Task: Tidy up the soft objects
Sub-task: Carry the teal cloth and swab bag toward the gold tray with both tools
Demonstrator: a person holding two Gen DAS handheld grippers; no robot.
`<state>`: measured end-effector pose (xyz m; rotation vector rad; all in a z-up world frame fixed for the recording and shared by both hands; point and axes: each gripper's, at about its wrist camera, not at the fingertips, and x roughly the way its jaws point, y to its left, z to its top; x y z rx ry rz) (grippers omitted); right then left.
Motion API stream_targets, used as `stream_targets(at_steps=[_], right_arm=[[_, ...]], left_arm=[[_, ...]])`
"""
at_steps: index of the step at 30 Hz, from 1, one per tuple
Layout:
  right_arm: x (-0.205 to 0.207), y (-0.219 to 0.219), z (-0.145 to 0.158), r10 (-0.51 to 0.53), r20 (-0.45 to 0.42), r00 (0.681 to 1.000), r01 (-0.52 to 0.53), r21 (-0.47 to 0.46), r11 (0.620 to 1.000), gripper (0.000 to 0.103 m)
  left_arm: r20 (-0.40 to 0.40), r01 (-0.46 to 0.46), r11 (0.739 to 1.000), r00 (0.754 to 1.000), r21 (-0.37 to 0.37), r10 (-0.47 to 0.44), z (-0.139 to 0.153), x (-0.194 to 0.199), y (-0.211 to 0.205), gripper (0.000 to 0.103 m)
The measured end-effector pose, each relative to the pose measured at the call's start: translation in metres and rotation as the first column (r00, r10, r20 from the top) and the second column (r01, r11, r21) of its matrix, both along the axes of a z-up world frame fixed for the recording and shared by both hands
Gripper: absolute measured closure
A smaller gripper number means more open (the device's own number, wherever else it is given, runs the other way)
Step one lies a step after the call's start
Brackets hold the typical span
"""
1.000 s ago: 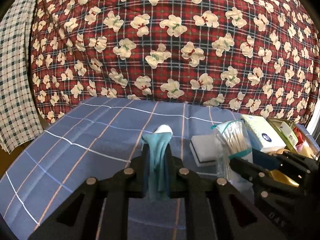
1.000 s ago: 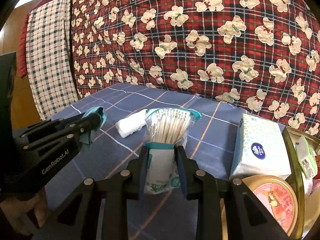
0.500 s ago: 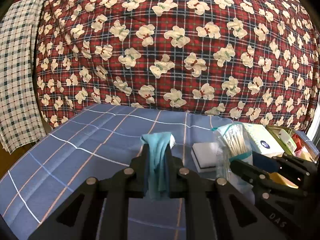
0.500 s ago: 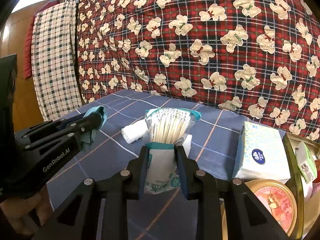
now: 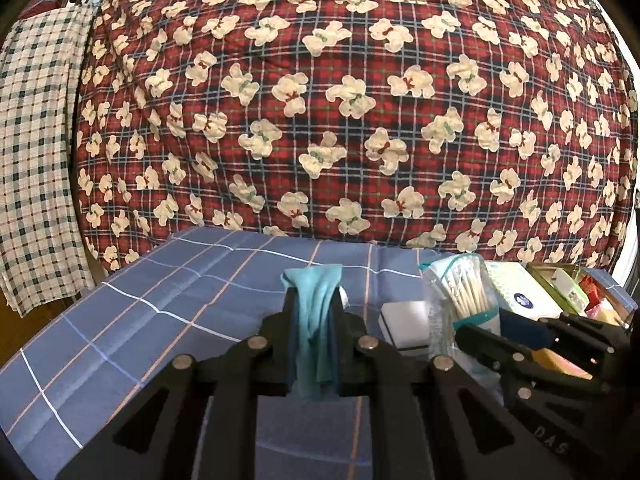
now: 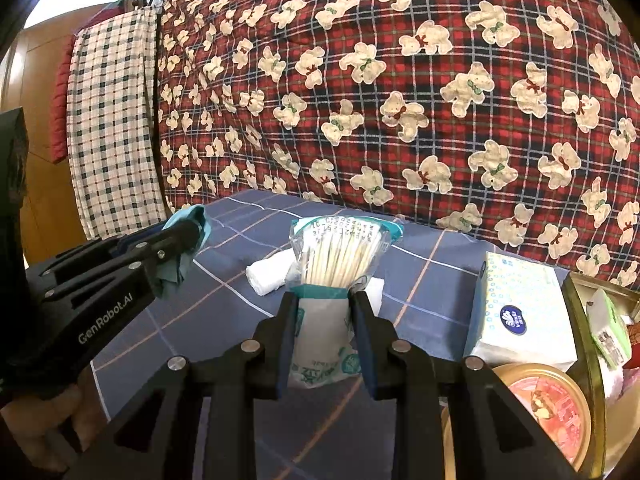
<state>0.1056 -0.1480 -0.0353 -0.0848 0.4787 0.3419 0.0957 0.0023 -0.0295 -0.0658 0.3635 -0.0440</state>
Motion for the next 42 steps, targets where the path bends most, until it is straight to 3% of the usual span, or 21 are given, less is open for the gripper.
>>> stream_targets(at_steps=[25, 42], right_arm=[[-0.020, 0.007, 0.014, 0.024, 0.131, 0.991, -0.023, -0.007, 1.000, 0.073], [-0.032, -0.013, 0.036, -0.022, 0.229, 0.973, 0.015, 0.029, 0.999, 0.073]], left_arm=[[0.153, -0.048, 0.999, 0.987, 0.000, 0.048, 0.014, -0.021, 0.004, 0.092], [0.186, -0.056, 0.998, 0.981, -0.029, 0.060, 0.024, -0.019, 0.003, 0.092]])
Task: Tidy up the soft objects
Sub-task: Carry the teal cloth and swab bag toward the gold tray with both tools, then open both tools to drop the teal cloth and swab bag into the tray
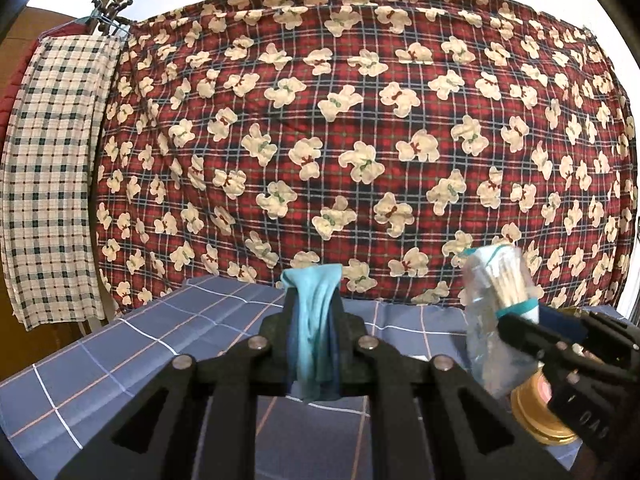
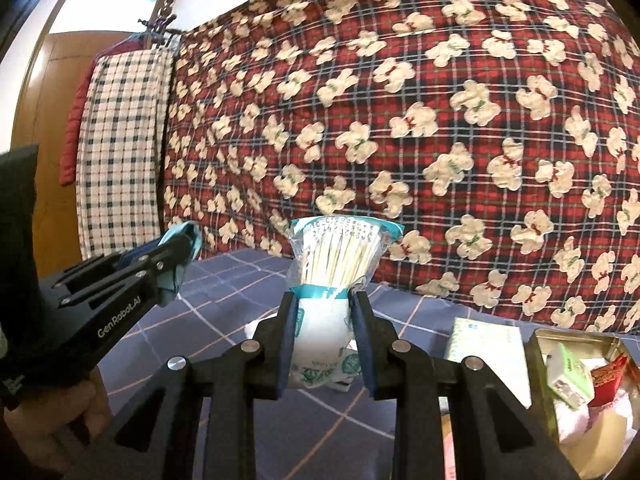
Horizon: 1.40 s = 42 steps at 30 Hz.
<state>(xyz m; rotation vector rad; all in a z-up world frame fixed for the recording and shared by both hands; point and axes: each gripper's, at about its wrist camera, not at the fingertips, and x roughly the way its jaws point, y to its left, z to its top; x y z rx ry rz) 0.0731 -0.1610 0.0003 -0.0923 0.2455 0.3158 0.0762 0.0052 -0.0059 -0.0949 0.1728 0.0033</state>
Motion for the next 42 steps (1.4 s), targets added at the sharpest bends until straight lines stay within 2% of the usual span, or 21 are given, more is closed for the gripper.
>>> stream_targets(at_steps=[5, 12, 21, 24, 30, 36, 40, 42], right_arm=[[0.001, -0.015, 0.010, -0.033, 0.010, 0.999, 0.033, 0.039, 0.999, 0.073], [-0.005, -0.034, 0.024, -0.102, 0.052, 0.993, 0.098, 0.070, 0.993, 0.073], [-0.006, -0.082, 0.046, -0.251, 0.060, 0.966, 0.239, 0.154, 0.959, 0.073], [-0.004, -0.098, 0.050, -0.306, 0.041, 0.951, 0.296, 0.163, 0.941, 0.073], [-0.001, -0.130, 0.055, -0.403, 0.001, 0.915, 0.398, 0.166, 0.902, 0.073], [-0.001, -0.163, 0.057, -0.498, -0.038, 0.867, 0.497, 0.155, 0.854, 0.073], [0.002, -0.189, 0.055, -0.541, -0.093, 0.836, 0.549, 0.156, 0.821, 0.073], [0.005, -0.202, 0.052, -0.569, -0.122, 0.813, 0.581, 0.126, 0.804, 0.073]], left_arm=[[0.011, 0.040, 0.999, 0.999, -0.005, -0.040, 0.012, 0.001, -0.011, 0.092], [0.048, 0.137, 0.989, 0.990, -0.053, -0.135, 0.041, 0.002, -0.030, 0.092], [0.047, 0.268, 0.962, 0.963, -0.044, -0.266, 0.063, 0.008, -0.080, 0.092], [0.030, 0.323, 0.946, 0.946, -0.027, -0.323, 0.067, 0.010, -0.102, 0.092], [-0.021, 0.444, 0.896, 0.896, -0.020, -0.444, 0.071, 0.015, -0.147, 0.092], [-0.089, 0.520, 0.854, 0.849, -0.028, -0.520, 0.058, 0.023, -0.189, 0.092], [-0.148, 0.556, 0.829, 0.816, -0.061, -0.558, 0.047, 0.035, -0.214, 0.092], [-0.178, 0.571, 0.818, 0.799, -0.073, -0.574, 0.042, 0.040, -0.225, 0.092]])
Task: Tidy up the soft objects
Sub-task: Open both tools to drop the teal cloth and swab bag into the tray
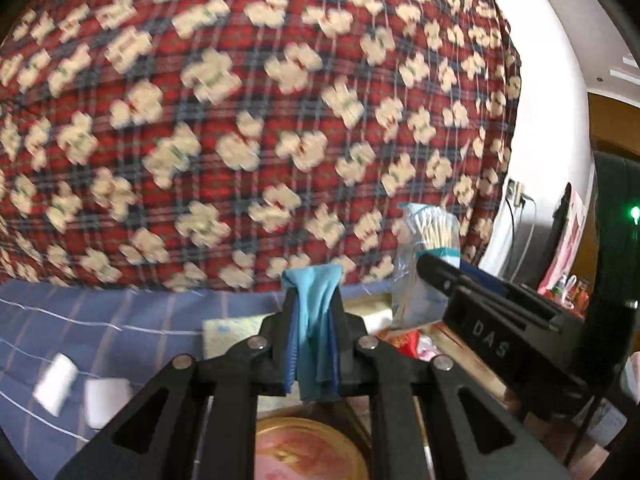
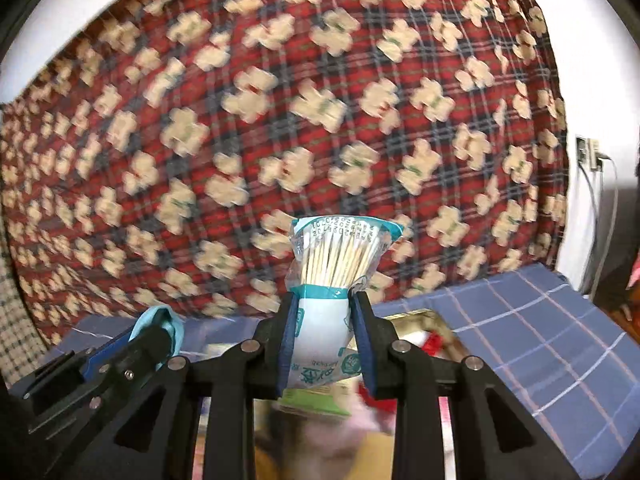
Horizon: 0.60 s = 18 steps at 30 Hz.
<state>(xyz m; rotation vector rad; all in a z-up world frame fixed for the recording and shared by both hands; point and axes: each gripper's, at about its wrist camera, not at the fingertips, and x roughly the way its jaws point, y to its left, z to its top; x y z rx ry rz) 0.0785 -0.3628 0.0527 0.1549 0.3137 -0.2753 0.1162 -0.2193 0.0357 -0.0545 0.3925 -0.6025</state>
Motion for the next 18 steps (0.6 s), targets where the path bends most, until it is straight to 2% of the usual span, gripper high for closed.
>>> stream_targets(at_steps=[6, 9, 12, 18], right_arm=[[0.005, -0.031, -0.009, -0.060, -0.076, 0.995, 0.063, 0.032, 0.997, 0.073], [0.011, -0.037, -0.014, -0.085, -0.128, 0.988, 0.087, 0.011, 0.996, 0.073], [0.015, -0.043, -0.021, -0.082, -0.170, 0.982, 0.087, 0.020, 0.996, 0.073], [0.019, -0.045, -0.027, -0.091, -0.211, 0.973, 0.092, -0.007, 0.996, 0.073]], left_arm=[[-0.056, 0.049, 0.999, 0.997, 0.007, -0.048, -0.011, 0.007, -0.027, 0.092], [-0.072, 0.086, 0.996, 0.994, 0.015, -0.085, -0.016, 0.007, -0.036, 0.092], [-0.095, 0.140, 0.989, 0.986, 0.039, -0.136, -0.022, 0.006, -0.046, 0.092], [-0.115, 0.184, 0.980, 0.978, 0.078, -0.174, -0.027, 0.001, -0.055, 0.092]])
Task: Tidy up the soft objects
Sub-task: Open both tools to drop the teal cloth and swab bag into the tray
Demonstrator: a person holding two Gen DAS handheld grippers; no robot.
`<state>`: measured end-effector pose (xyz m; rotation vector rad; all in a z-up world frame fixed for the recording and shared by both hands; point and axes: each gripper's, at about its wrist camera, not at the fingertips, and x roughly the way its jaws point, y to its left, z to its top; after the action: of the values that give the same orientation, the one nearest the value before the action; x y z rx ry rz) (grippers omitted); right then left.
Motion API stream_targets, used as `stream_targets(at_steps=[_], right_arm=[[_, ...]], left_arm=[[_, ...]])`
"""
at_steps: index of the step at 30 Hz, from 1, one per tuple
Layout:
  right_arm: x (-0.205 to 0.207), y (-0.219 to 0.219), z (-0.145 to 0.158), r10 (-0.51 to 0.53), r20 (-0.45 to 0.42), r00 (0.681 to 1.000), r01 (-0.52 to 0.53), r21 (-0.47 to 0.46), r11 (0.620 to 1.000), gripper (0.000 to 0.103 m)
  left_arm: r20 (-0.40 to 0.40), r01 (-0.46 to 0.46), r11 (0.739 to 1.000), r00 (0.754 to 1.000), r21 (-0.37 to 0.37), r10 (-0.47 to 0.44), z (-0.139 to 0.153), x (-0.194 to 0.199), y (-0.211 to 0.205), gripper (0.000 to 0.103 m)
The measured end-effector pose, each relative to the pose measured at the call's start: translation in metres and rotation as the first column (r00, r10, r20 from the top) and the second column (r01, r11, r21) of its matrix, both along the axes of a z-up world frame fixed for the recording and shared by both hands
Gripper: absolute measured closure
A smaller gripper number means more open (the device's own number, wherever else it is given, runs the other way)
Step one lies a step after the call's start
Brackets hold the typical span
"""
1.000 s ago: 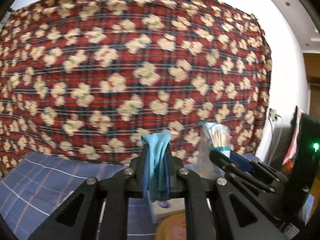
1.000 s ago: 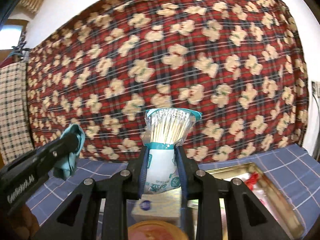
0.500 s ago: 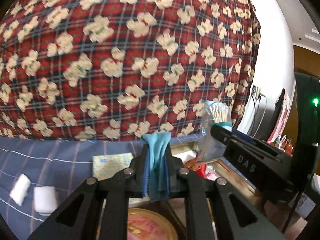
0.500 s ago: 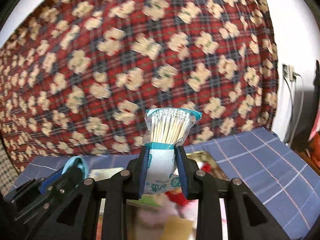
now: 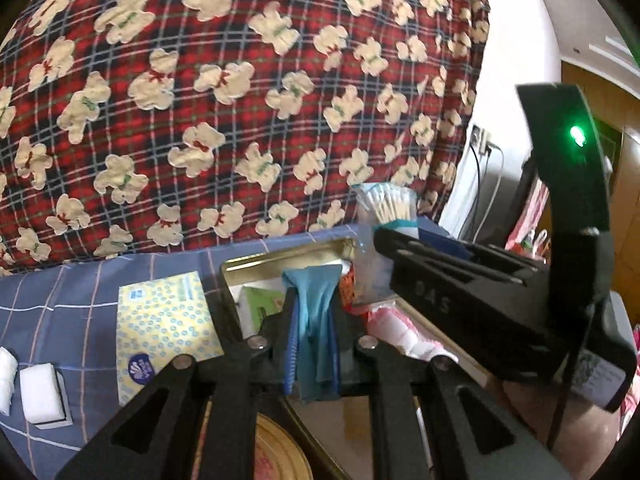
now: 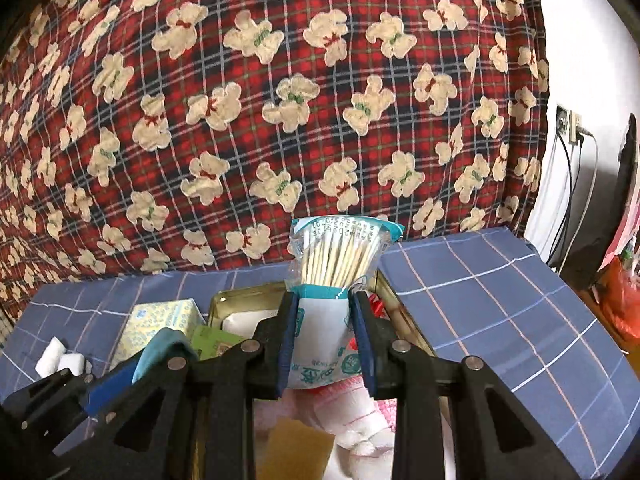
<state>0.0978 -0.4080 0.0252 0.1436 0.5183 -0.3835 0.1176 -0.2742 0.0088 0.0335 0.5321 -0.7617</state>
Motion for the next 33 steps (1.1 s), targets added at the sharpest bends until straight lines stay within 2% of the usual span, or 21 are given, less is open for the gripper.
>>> stream_targets(at_steps=[9, 19, 23, 24, 25, 27, 28, 33], right_arm=[[0.006, -0.020, -0.014, -0.021, -0.085, 0.996, 0.024, 0.043, 0.999, 0.073], [0.009, -0.018, -0.019, -0.003, -0.115, 0.993, 0.009, 0.050, 0.999, 0.072], [0.011, -0.018, -0.021, 0.008, -0.122, 0.993, -0.001, 0.059, 0.998, 0.071], [0.011, -0.017, -0.020, 0.007, -0.119, 0.993, 0.000, 0.055, 0.998, 0.070], [0.010, -0.017, -0.019, 0.008, -0.110, 0.994, -0.002, 0.056, 0.998, 0.062], [0.008, -0.017, -0.017, 0.007, -0.089, 0.996, -0.002, 0.057, 0.998, 0.045], [0.006, -0.016, -0.015, 0.005, -0.070, 0.998, -0.001, 0.054, 0.999, 0.041], [-0.002, -0.012, -0.003, -0.001, 0.014, 1.000, 0.000, 0.036, 0.999, 0.041]], left_arm=[[-0.033, 0.043, 0.996, 0.999, 0.074, -0.040, -0.016, -0.002, -0.017, 0.092], [-0.037, 0.068, 0.992, 0.997, 0.102, -0.065, -0.023, -0.006, -0.026, 0.092], [-0.030, 0.075, 0.991, 0.997, 0.112, -0.072, -0.023, -0.010, -0.029, 0.080], [-0.027, 0.078, 0.991, 0.997, 0.112, -0.075, -0.023, -0.011, -0.029, 0.074], [-0.019, 0.075, 0.991, 0.997, 0.111, -0.073, -0.022, -0.013, -0.029, 0.062], [0.003, 0.060, 0.992, 0.998, 0.107, -0.060, -0.020, -0.016, -0.028, 0.048], [0.011, 0.057, 0.993, 0.998, 0.105, -0.058, -0.020, -0.016, -0.027, 0.047], [0.040, 0.030, 0.995, 0.999, 0.093, -0.034, -0.014, -0.017, -0.021, 0.036]])
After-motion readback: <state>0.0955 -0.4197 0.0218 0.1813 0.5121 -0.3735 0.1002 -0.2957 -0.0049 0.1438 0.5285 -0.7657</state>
